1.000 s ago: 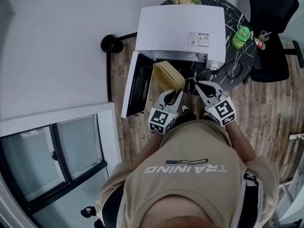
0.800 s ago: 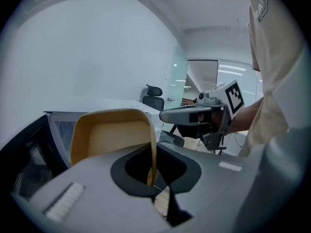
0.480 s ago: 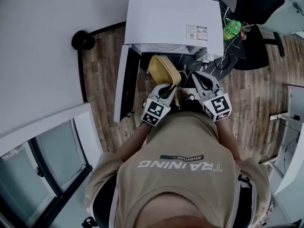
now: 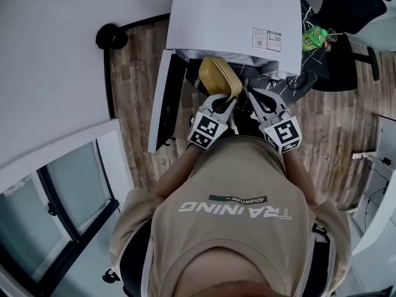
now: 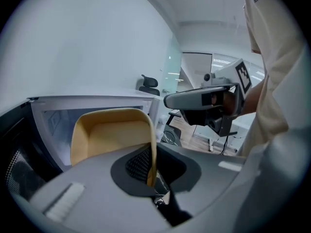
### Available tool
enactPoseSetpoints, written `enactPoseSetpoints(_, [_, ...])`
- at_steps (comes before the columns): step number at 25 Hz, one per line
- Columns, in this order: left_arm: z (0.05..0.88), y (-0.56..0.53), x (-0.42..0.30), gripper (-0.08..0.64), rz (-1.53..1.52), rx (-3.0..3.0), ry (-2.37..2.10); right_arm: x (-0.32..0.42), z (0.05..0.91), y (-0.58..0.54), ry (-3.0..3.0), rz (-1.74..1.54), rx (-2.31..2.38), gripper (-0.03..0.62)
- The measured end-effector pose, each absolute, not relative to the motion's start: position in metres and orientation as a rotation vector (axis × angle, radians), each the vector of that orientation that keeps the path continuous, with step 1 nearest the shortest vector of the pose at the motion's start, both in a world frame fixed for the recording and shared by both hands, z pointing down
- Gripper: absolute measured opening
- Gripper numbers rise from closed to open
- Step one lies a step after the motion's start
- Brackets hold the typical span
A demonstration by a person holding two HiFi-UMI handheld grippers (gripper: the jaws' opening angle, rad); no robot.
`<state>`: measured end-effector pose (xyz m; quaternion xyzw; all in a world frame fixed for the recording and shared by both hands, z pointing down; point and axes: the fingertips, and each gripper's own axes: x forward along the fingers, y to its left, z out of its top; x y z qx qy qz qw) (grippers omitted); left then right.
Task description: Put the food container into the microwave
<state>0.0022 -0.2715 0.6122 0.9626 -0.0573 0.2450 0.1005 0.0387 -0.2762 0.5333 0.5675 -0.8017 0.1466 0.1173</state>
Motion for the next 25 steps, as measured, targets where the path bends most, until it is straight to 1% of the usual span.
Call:
enactPoseSetpoints(6, [0.628,-0.300,0.032,0.020,0.808,2.741,-0.260,0.061,0.520,-0.303,-2.460,0.374,1.641,0.009])
enactPoseSetpoints(10, [0.641,-0.311,0.039,0.019,1.004,2.759,-0.248,0.095,0.511,-0.306,-2.476,0.352,1.704,0.009])
enactPoseSetpoints(15, [0.675,-0.331,0.054,0.019,1.244,2.793,-0.296,0.131,0.502,-0.294,-2.534,0.307,1.662,0.009])
enactPoseSetpoints(17, [0.683,-0.339,0.059,0.018,1.295,2.788,-0.319,0.140,0.499,-0.289,-2.557,0.287,1.656,0.009])
enactPoseSetpoints(20, [0.687,-0.348,0.062,0.018,1.350,2.767,-0.320,0.147,0.496,-0.286,-2.564,0.286,1.681,0.009])
enactPoseSetpoints(25, [0.698,-0.355,0.065,0.020,1.449,2.784,-0.225,0.133,0.499,-0.287,-2.558,0.312,1.657,0.009])
